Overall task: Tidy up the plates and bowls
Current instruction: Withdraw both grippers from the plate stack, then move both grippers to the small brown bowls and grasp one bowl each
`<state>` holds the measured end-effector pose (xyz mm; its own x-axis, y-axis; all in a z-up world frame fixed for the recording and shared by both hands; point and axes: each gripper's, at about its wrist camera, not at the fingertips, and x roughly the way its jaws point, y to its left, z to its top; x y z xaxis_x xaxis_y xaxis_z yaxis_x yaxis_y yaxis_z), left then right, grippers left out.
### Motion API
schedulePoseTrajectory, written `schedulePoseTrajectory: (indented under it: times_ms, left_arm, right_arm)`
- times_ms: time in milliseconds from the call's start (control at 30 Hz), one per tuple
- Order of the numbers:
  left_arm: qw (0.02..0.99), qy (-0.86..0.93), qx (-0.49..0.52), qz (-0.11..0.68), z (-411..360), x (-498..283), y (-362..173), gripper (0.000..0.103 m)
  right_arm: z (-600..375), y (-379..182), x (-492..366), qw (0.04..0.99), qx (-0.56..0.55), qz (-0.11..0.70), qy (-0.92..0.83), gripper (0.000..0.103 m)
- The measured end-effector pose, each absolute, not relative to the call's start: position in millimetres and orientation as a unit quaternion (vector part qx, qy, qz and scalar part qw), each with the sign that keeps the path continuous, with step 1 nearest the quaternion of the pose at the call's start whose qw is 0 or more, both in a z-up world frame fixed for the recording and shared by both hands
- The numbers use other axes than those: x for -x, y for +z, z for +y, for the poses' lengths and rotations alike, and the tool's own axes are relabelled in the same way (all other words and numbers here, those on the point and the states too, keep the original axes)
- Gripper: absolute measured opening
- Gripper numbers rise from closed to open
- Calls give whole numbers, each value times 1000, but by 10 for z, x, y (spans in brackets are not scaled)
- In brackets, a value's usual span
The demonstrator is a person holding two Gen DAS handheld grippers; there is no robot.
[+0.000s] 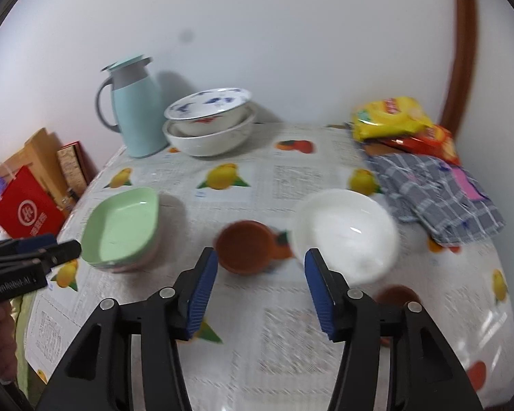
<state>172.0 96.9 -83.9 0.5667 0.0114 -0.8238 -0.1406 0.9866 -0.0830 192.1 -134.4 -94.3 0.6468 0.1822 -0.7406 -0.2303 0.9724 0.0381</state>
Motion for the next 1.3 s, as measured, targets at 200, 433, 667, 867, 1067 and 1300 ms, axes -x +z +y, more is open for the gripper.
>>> schedulePoseTrajectory:
  times_ms: [200,433,667,867,1067,1300]
  left_arm:
    - [891,20,56,450,609,-1703,-690,58]
    - [897,4,50,440,335,-1698,-620,59]
    - [903,-8,45,426,152,-1732,-586,58]
    - [906,-10,48,421,101,-1812,-630,58]
    - [895,-19,45,443,53,-1936,-740,58]
    - [882,-26,46,469,33,-2095,-888,58]
  right_arm:
    - [-1783,-836,-1747,916,25,395,71,53]
    - [-2234,-739,-1606,923,-2,384,30,53]
    - [-2479,-770,-1544,916,-10,401,4,58]
    - [-2630,-801,-1542,911,-19,412,-17,60]
    - [-2699,-850,-1581,906,-17,422,-35,60]
    - [-2710,-933,-1676,901,-22,432,-28,60]
